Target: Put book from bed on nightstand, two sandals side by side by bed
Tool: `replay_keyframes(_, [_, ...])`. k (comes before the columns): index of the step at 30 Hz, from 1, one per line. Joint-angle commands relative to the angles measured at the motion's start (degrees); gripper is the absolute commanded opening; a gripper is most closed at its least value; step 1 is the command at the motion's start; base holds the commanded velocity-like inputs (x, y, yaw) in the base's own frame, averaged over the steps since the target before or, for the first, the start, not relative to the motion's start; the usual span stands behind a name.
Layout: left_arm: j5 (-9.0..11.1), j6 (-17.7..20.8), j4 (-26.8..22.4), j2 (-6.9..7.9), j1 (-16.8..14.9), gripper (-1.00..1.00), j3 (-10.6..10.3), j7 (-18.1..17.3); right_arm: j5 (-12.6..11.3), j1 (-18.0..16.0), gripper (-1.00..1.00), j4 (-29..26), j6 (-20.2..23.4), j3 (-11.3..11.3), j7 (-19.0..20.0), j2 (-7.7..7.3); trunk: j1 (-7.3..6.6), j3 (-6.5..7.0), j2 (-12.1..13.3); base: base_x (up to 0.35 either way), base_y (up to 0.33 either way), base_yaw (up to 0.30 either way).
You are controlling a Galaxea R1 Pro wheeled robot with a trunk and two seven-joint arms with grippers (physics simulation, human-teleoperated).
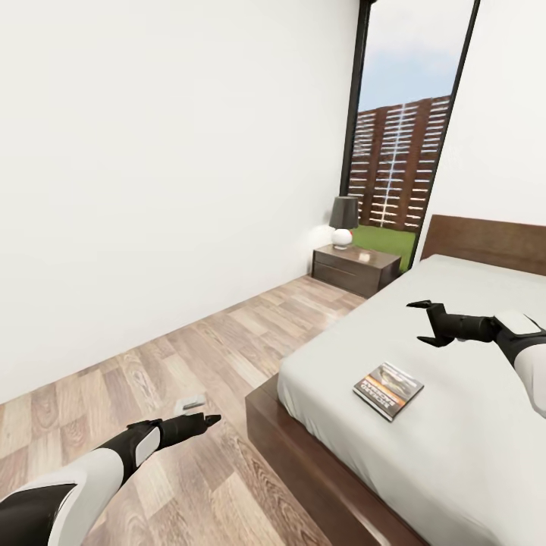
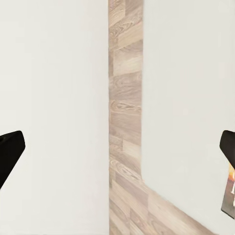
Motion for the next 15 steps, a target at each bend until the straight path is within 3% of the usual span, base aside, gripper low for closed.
replay_keyframes(1, [0.27,0.6,-0.04,0.0,-0.02,1.0,0.44,-0.19,0.38,-0.03,1.0,-0.07,0.21,-0.24,0.19,0.0,0.0,-0.06,-0.02,0.11,-0.028,0.0])
replay_keyframes(15, [0.27,0.68,-0.04,0.0,-0.02,1.0,0.44,-0.13,0.39,-0.03,1.0,-0.16,0.21,0.03,0.19,0.0,0.0,-0.06,-0.02,0.105,-0.007,0.0])
